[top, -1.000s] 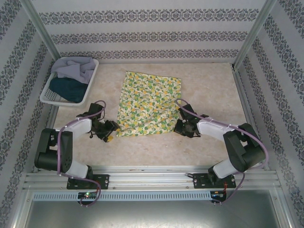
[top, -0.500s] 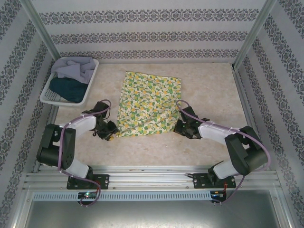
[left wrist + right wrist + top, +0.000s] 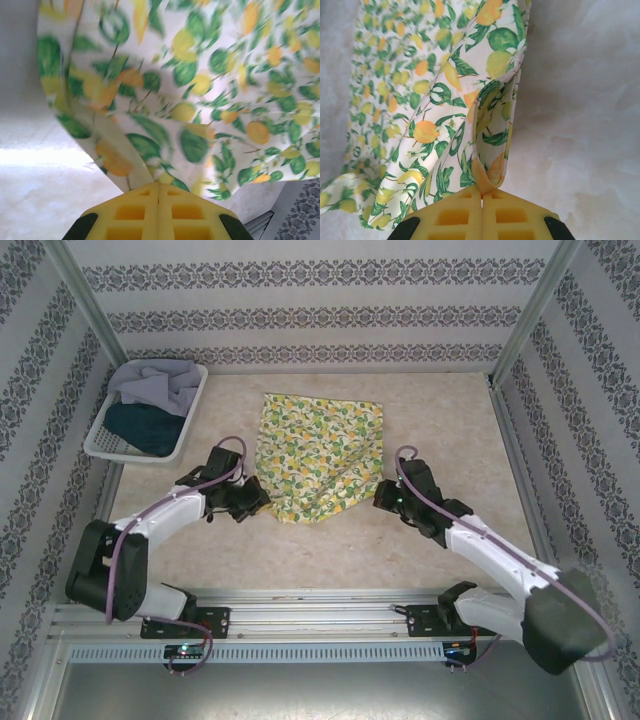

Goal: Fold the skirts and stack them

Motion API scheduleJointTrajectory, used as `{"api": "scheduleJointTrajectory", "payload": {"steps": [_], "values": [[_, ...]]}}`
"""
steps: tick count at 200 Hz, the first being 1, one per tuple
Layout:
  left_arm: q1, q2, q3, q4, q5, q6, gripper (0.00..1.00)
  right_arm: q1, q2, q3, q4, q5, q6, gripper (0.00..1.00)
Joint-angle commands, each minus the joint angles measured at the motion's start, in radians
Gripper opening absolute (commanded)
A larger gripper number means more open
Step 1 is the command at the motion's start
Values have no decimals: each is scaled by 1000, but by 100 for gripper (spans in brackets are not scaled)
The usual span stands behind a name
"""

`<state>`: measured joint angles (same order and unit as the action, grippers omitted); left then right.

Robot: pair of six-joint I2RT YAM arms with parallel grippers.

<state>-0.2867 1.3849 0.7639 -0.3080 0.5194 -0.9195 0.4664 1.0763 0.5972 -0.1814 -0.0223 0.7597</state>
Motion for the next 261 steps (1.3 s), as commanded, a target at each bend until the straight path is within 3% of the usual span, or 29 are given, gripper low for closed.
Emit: {"api": "scheduleJointTrajectory", "payload": {"steps": [1, 15, 35, 38, 46, 51, 71, 86, 119, 154, 224, 236, 250, 261], "values": [[4, -72, 43, -51, -126, 36, 0, -22, -66, -33, -68, 53, -16, 0], [5, -53, 100, -72, -115, 68, 0, -43, -86, -30, -33, 42, -12, 0], [3, 20, 174, -85, 3, 142, 0, -57, -67, 7, -22, 23, -14, 0], [2, 28, 179, -95, 10, 149, 8, -58, -60, 14, -26, 20, -16, 0], [1, 39, 187, -127, 11, 165, 49, -60, -40, 34, -44, 13, -24, 0], [-1, 38, 188, -159, -2, 172, 67, -60, -27, 45, -56, 10, -29, 0], [-14, -28, 136, -274, -37, 127, 89, -58, 7, 61, -87, 3, -23, 0], [-40, -103, 59, -326, -4, 57, 92, -57, 10, 47, -76, -9, -8, 0], [-95, -162, -92, -237, 133, -117, 79, -57, 13, 19, -53, -25, -5, 0], [-162, -70, -89, -175, 147, -152, 70, -52, -3, -2, -43, -40, -16, 0], [-184, 130, -54, 7, 141, -164, 57, -47, -25, -31, -10, -48, -26, 0], [-193, 147, -42, 9, 145, -160, 45, -46, -27, -31, -11, -52, -25, 0], [-190, 134, -29, -20, 129, -146, 15, -45, -46, -31, -30, -55, -26, 0], [-185, 100, -13, -74, 89, -120, 1, -45, -80, -31, -70, -50, -32, 0]]}}
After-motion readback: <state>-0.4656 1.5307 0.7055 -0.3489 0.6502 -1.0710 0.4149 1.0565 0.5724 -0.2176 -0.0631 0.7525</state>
